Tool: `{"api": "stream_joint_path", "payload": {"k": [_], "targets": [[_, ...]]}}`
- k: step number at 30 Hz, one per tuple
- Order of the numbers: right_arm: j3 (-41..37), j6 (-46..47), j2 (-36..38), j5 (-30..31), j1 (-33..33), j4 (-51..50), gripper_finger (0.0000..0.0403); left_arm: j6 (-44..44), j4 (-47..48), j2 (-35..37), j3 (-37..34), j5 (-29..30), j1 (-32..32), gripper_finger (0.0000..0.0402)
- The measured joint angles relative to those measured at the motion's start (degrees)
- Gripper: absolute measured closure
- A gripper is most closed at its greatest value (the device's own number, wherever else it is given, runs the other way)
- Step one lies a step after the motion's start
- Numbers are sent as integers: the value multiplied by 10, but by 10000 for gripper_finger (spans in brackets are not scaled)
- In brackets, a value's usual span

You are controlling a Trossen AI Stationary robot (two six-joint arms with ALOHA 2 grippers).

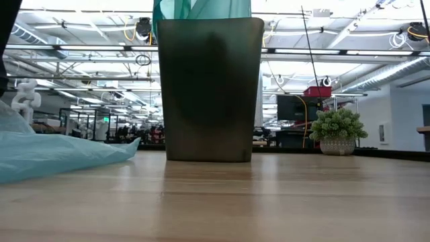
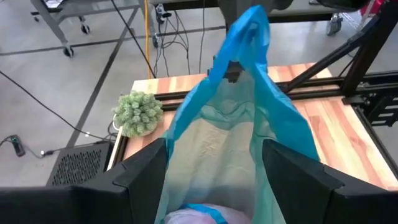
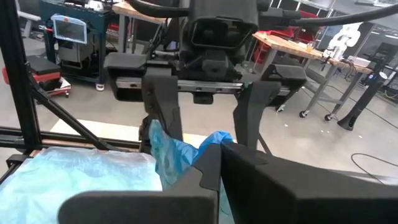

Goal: Place trash/remove bag and relplace
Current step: Remove the trash bag from the trash bin

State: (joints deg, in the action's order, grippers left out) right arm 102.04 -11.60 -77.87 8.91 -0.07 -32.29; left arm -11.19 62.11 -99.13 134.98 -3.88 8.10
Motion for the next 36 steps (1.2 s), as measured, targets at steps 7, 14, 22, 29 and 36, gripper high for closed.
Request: {"api": "stream_joint_path", "payload": {"k": [7,14,22,29,36], "targets": [[0,-1,0,-1,-4,5,403,19,3,-12,1,6,0,212],[0,-1,0,-1,-4,9,403,25,4,-36,0,9,6,387],[-1,-32,1,3,-3,84,403,49,7,-40,0,0,1,400],[8,-46,9,9,-3,95,403,68,46,-40,0,0,-4,401],[49,-69,12,21,3,99,403,79,60,-40,-4,0,-4,401]]}}
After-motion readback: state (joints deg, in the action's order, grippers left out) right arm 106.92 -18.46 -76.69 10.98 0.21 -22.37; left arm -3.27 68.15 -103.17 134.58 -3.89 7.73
